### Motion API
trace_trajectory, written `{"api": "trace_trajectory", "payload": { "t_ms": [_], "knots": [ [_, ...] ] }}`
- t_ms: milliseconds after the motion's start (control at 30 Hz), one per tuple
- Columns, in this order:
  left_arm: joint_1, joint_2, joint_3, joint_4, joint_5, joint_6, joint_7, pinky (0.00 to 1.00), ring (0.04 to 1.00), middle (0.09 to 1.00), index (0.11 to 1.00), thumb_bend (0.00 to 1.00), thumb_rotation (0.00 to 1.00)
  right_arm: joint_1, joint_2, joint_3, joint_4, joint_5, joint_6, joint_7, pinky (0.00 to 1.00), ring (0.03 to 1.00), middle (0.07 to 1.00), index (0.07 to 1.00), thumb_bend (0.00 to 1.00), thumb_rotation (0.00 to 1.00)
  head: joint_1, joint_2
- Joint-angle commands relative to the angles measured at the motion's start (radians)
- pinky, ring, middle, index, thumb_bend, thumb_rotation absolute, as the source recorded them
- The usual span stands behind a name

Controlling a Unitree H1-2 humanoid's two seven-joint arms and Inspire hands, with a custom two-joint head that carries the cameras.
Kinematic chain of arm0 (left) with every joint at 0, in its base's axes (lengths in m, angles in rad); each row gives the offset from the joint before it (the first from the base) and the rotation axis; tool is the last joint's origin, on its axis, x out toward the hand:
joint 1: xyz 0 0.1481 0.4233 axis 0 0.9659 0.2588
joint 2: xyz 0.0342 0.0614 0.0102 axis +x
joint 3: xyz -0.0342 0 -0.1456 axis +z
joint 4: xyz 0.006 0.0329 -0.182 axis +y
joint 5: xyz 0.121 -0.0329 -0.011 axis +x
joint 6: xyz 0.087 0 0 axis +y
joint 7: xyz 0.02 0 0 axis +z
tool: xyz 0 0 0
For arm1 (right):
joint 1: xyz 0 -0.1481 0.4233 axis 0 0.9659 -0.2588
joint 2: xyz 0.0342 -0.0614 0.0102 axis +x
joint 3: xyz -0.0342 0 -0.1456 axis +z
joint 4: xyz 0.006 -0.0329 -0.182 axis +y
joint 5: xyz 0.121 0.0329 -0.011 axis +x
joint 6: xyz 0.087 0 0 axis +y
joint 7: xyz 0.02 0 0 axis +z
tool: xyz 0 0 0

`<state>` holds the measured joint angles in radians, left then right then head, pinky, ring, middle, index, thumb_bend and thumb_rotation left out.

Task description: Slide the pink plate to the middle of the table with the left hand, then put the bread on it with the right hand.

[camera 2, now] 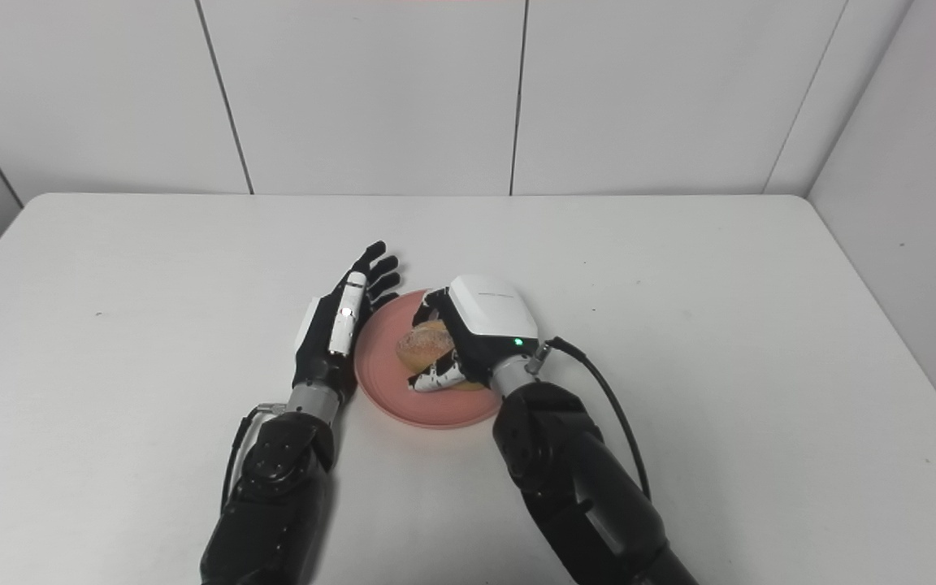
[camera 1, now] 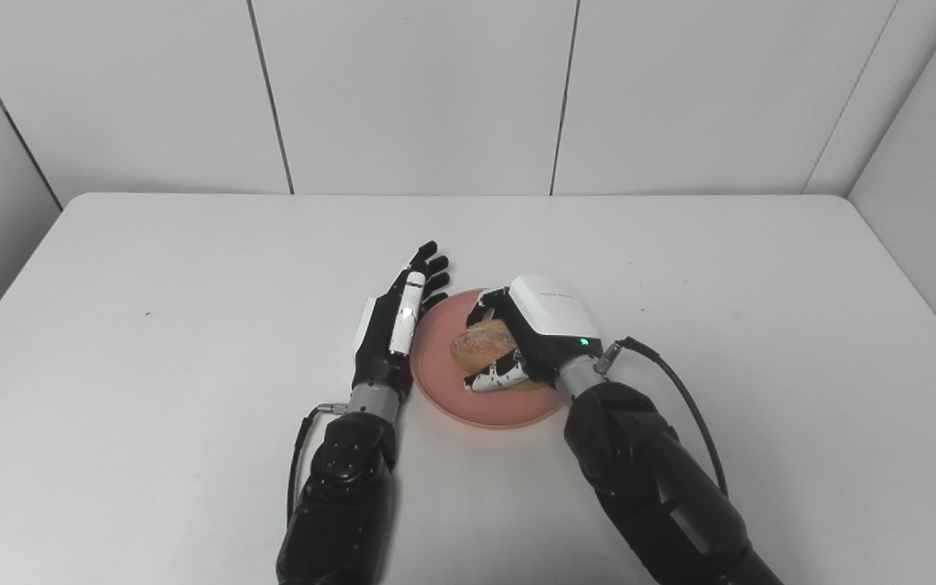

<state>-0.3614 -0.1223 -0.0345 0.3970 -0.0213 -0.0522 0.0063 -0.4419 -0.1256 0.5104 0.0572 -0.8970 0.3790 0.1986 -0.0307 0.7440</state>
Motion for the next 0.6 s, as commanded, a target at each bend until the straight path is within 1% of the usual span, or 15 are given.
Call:
{"api": "trace_trajectory", "payload": {
  "t_ms": [0,67,100,133,267,300,367,500,567],
  "knots": [
    [0.008,-0.009,-0.002,0.004,0.008,0.025,0.012,0.85,0.88,0.881,0.871,0.33,1.0,-0.03,-0.009,0.017,-0.022,-0.03,0.017,0.049,0.48,0.624,0.701,0.701,0.75,0.32,0.001,0.001],
    [0.008,-0.009,-0.003,0.004,0.012,0.028,0.015,0.85,0.876,0.877,0.87,0.33,1.0,-0.035,-0.014,0.023,-0.036,-0.052,0.026,0.072,0.56,0.707,0.768,0.769,0.8,0.38,0.0,0.001],
    [0.008,-0.009,-0.006,0.002,0.018,0.03,0.019,0.85,0.875,0.877,0.87,0.33,1.0,-0.036,-0.015,0.023,-0.044,-0.059,0.032,0.086,0.56,0.712,0.772,0.773,0.8,0.39,0.001,0.0],
    [0.007,-0.008,-0.007,0.002,0.023,0.03,0.021,0.85,0.872,0.873,0.867,0.33,1.0,-0.037,-0.016,0.021,-0.051,-0.064,0.036,0.097,0.63,0.761,0.812,0.809,0.82,0.41,0.001,0.0],
    [0.003,-0.004,-0.013,0.008,0.026,0.02,0.019,0.84,0.877,0.879,0.872,0.32,1.0,-0.041,-0.019,0.015,-0.086,-0.083,0.05,0.148,0.83,0.879,0.912,0.915,0.88,0.48,-0.002,-0.002],
    [0.002,-0.004,-0.013,0.011,0.026,0.016,0.019,0.84,0.878,0.88,0.873,0.32,1.0,-0.042,-0.02,0.013,-0.097,-0.088,0.052,0.161,0.85,0.897,0.93,0.939,0.9,0.51,-0.002,-0.002],
    [0.001,-0.002,-0.014,0.012,0.028,0.012,0.018,0.84,0.877,0.88,0.877,0.31,1.0,-0.044,-0.022,0.009,-0.113,-0.094,0.049,0.181,0.86,0.907,0.942,0.964,0.93,0.57,-0.003,-0.002],
    [0.007,-0.002,-0.013,0.002,0.031,0.019,0.019,0.84,0.875,0.881,0.88,0.32,1.0,-0.04,-0.023,-0.002,-0.132,-0.093,0.028,0.184,0.86,0.907,0.94,0.966,0.95,0.61,-0.005,-0.004],
    [0.011,-0.002,-0.008,0.0,0.019,0.013,0.011,0.84,0.88,0.885,0.885,0.32,1.0,-0.034,-0.023,-0.011,-0.147,-0.085,0.014,0.172,0.86,0.903,0.931,0.959,0.97,0.61,-0.006,-0.006]
  ]
}}
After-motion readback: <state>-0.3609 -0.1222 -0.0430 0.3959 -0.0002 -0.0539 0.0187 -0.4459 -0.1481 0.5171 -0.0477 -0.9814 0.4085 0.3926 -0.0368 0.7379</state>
